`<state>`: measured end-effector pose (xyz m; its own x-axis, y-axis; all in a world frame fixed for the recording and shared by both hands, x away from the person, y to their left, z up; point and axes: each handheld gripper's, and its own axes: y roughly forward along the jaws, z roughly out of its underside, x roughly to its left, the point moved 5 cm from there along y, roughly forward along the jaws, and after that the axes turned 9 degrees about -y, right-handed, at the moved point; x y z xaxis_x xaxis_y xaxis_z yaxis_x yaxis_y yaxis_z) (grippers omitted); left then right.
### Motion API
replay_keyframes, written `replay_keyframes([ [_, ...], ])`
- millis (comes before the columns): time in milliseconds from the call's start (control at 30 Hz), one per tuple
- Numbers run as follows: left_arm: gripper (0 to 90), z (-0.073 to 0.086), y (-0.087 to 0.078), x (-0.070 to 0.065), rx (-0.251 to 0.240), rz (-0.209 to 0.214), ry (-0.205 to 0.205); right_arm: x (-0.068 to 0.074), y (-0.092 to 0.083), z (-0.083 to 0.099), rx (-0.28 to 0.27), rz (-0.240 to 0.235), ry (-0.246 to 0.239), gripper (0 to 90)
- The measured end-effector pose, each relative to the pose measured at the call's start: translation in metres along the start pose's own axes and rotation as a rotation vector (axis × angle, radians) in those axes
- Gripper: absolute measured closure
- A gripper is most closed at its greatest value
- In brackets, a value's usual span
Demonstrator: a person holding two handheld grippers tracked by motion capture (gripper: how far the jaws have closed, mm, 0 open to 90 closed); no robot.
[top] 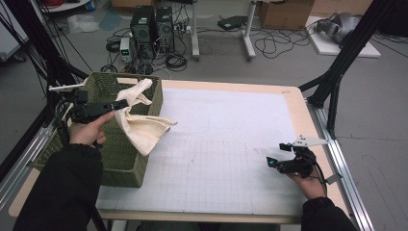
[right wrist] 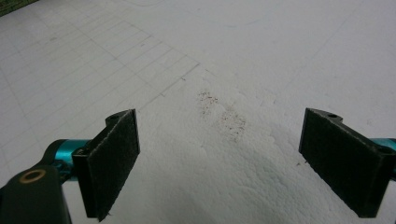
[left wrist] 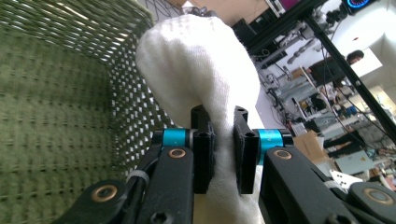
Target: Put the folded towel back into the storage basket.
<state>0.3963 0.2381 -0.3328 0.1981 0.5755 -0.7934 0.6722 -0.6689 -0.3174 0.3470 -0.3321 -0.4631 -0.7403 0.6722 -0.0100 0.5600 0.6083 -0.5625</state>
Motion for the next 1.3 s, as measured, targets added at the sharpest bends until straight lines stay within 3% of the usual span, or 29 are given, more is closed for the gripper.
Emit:
replay_keyframes([
  [333,81.3,-0.007,-0.018,0.017,-0.011,-0.039,-0.018,0.000,0.001,0.001,0.007,0.001,0.002,11.5],
  [633,81.3,-0.013,-0.032,0.023,0.001,-0.086,0.003,0.000,0.002,0.001,0.014,0.001,0.004,11.6],
  [733,81.3,-0.014,-0.036,0.025,0.028,-0.138,0.031,0.000,0.002,0.001,0.014,0.001,-0.002,11.6],
  [800,81.3,-0.013,-0.037,0.027,0.059,-0.193,0.061,0.000,0.002,0.001,0.015,0.000,-0.001,11.6],
  [900,81.3,-0.011,-0.035,0.029,0.108,-0.261,0.096,0.001,0.003,0.001,0.017,-0.001,-0.001,11.6],
  [1100,81.2,-0.010,-0.026,0.033,0.145,-0.296,0.109,0.000,0.003,0.001,0.018,-0.002,0.000,11.5],
  [1300,81.2,-0.005,0.002,0.043,0.171,-0.317,0.110,0.001,0.004,0.001,0.017,-0.004,-0.004,11.6],
])
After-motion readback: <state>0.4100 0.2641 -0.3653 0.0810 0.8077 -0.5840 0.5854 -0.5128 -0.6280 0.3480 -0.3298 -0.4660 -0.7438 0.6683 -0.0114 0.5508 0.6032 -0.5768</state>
